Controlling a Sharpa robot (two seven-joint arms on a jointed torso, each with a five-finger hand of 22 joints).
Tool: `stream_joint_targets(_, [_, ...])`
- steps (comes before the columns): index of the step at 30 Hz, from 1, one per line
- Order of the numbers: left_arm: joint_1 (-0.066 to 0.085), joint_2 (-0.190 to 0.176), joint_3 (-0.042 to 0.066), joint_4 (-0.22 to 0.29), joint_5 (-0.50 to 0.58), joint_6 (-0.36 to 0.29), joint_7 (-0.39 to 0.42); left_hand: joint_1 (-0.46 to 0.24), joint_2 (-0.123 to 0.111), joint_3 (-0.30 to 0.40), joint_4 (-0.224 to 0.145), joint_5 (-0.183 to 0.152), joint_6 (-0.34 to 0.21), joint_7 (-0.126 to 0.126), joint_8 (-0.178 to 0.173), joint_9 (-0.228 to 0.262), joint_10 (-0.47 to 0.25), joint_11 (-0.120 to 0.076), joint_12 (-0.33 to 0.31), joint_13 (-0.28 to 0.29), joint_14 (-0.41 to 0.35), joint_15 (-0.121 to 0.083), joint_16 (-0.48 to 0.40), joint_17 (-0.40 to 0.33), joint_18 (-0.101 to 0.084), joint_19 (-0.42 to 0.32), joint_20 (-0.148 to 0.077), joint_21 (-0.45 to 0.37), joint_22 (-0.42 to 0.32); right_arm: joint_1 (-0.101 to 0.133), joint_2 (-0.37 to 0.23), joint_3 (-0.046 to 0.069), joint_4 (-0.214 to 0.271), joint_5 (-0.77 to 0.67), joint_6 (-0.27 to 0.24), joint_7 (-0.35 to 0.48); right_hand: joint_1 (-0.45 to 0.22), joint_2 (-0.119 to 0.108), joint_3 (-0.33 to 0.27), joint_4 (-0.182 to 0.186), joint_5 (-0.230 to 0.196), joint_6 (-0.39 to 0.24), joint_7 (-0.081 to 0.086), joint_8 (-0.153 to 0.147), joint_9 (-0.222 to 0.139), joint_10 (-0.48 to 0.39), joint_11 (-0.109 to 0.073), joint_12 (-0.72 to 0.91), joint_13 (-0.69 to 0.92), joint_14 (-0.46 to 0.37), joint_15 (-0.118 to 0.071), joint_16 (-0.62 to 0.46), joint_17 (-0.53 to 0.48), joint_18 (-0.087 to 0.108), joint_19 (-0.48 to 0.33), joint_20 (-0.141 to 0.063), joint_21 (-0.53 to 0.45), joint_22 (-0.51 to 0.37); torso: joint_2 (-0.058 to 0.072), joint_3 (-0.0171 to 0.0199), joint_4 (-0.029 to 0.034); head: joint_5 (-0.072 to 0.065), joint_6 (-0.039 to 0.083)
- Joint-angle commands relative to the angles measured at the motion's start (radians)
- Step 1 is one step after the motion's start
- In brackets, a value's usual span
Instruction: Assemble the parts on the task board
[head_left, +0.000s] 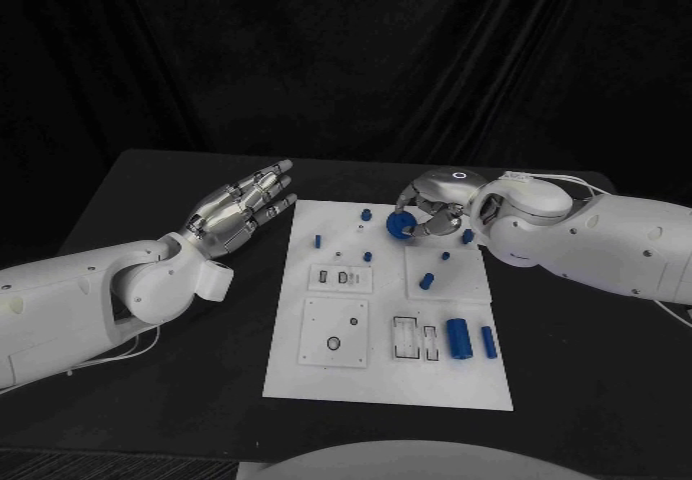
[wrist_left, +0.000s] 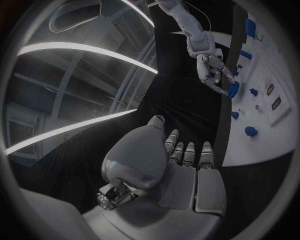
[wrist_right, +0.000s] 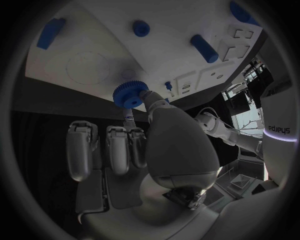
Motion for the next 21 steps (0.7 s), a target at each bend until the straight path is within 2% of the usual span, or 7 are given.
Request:
stream_joint_targets(1, [0.0,0.005,0.001,-0.001,-0.004,0.022,0.003,0.009,0.002,0.006,-0.002,0.004,-0.01,0.0,0.006,-0.001,0.002,0.003,-0.007,-0.001,0.0,0.007,-0.004,-0.001,0.009,0.001,0.007,-0.003,-0.002,0.003,0.023,0.001,-0.011,-0.007,0.013,0.007,-0.002,0.007,0.007,0.0,-0.006,0.004,-0.008,0.1,0.155,0.106,0.008,0.003,0.263,0.106,0.004,0.003,0.263,-0.006,0.024,0.001,0.002,0.182,0.001,0.0001,0.0015,-0.004,0.001])
stream_joint_targets(11, [0.0,0.013,0.001,-0.007,-0.004,0.029,-0.003,0.009,0.002,0.006,-0.002,0.004,-0.009,0.0,0.006,-0.001,0.002,0.003,-0.007,-0.001,0.0,0.007,-0.004,-0.001,0.009,0.001,0.007,-0.003,-0.002,0.003,0.104,0.001,-0.054,-0.007,0.038,0.02,-0.003,0.007,0.009,0.0,-0.019,-0.004,-0.006,0.099,0.156,0.106,0.009,0.003,0.263,0.106,0.005,0.003,0.263,-0.005,0.023,0.003,0.0,0.182,0.0,0.0013,0.0012,-0.005,0.004])
stream_joint_targets(21, [0.0,0.021,0.001,-0.012,-0.004,0.033,-0.005,0.009,0.002,0.007,-0.002,0.004,-0.007,0.0,0.007,-0.001,0.002,0.004,-0.007,-0.001,0.0,0.008,-0.004,-0.001,0.009,0.001,0.008,-0.003,-0.002,0.002,0.163,0.001,-0.099,-0.007,0.04,0.036,-0.003,0.007,0.01,-0.001,-0.026,-0.007,-0.005,0.098,0.156,0.106,0.011,0.003,0.263,0.106,0.006,0.003,0.263,-0.005,0.023,0.003,0.0,0.181,0.001,0.0008,0.003,-0.007,0.0])
